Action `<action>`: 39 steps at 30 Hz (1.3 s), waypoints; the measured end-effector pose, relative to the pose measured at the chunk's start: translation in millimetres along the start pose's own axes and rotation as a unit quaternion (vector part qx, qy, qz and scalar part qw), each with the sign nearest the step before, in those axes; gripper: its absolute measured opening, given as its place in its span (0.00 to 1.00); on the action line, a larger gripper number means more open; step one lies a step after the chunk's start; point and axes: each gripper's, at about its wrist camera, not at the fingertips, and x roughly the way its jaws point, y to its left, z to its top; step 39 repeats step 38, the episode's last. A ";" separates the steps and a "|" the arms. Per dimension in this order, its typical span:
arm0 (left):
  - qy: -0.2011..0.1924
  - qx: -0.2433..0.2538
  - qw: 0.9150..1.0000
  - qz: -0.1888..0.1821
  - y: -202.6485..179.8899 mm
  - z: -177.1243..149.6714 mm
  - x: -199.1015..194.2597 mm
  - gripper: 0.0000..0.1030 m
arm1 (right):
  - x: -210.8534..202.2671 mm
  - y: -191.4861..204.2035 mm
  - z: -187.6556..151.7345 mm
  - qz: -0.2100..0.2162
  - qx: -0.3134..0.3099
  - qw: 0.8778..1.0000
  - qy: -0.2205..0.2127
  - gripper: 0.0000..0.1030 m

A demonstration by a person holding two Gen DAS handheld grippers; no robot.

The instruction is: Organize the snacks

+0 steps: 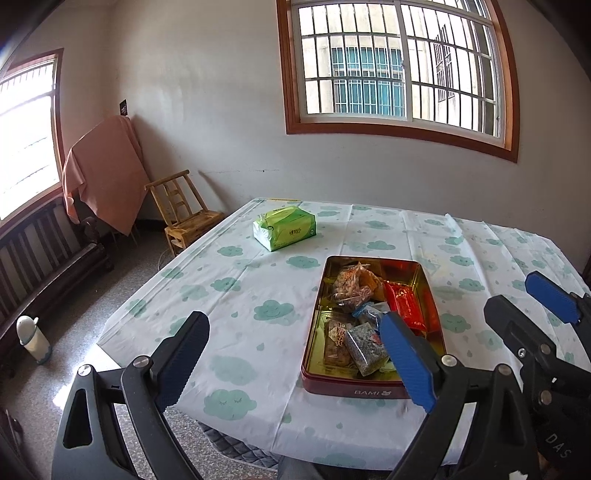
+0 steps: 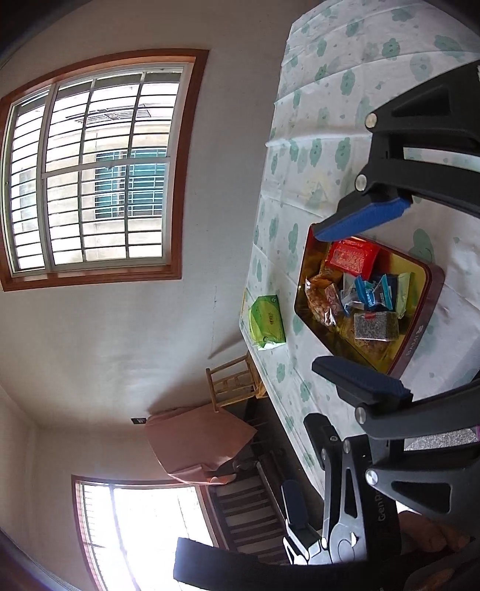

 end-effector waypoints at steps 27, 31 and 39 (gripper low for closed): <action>-0.024 -0.016 0.999 0.015 6.3 -5.8 -12.7 0.96 | -14.5 9.5 -1.6 -0.029 0.007 0.999 -0.021 0.74; -0.025 -0.017 0.999 0.012 4.8 -6.1 -9.9 0.99 | -6.9 -4.0 -6.2 -0.027 0.025 0.999 -0.003 0.74; -0.021 0.001 1.000 0.019 -4.3 -2.3 -4.3 0.99 | 27.4 -82.9 -31.1 -0.090 0.040 0.993 0.068 0.75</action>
